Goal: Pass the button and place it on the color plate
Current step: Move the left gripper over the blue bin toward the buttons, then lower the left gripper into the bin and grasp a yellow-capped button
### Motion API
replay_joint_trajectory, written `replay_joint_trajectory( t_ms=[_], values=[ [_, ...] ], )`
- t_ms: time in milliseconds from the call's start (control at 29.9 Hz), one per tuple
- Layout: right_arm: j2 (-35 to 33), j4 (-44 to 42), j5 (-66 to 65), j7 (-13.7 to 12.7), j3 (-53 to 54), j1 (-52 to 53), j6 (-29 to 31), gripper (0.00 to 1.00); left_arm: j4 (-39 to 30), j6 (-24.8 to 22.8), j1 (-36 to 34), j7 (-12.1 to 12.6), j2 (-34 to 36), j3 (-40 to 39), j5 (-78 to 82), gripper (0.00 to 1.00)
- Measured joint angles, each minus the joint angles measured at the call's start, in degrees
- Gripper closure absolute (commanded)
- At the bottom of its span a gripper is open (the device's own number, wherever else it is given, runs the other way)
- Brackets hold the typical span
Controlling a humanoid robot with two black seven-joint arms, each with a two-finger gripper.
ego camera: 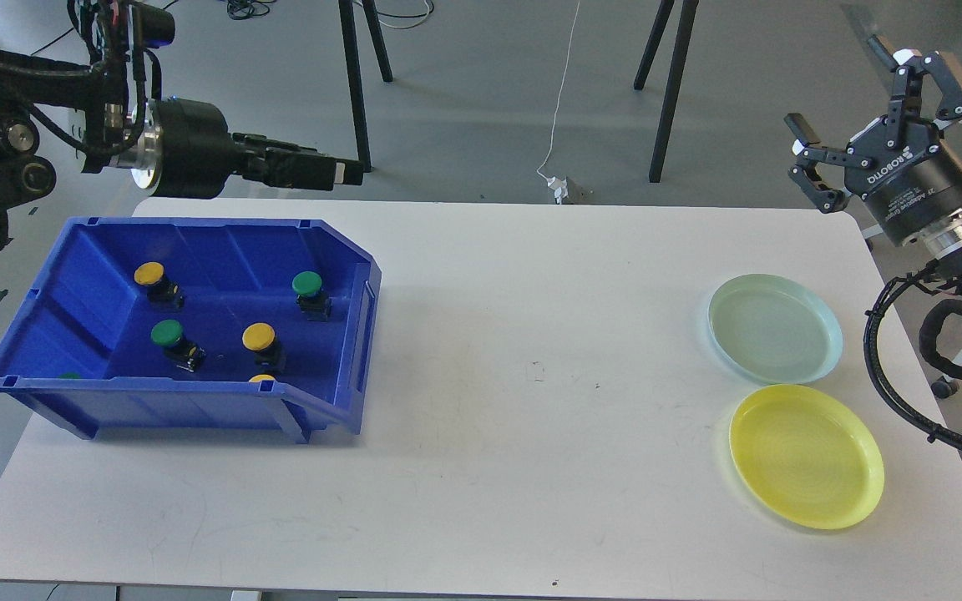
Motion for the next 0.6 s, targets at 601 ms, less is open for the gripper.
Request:
replay_joint_trajectory(
  t_ms=[601],
  values=[
    [-2.3, 0.1, 0.1, 0.0, 3.7, -4.3, 0.0, 0.01, 14.2, -6.3, 7.1, 0.0, -14.3, 11.9, 5.5, 0.17]
  ],
)
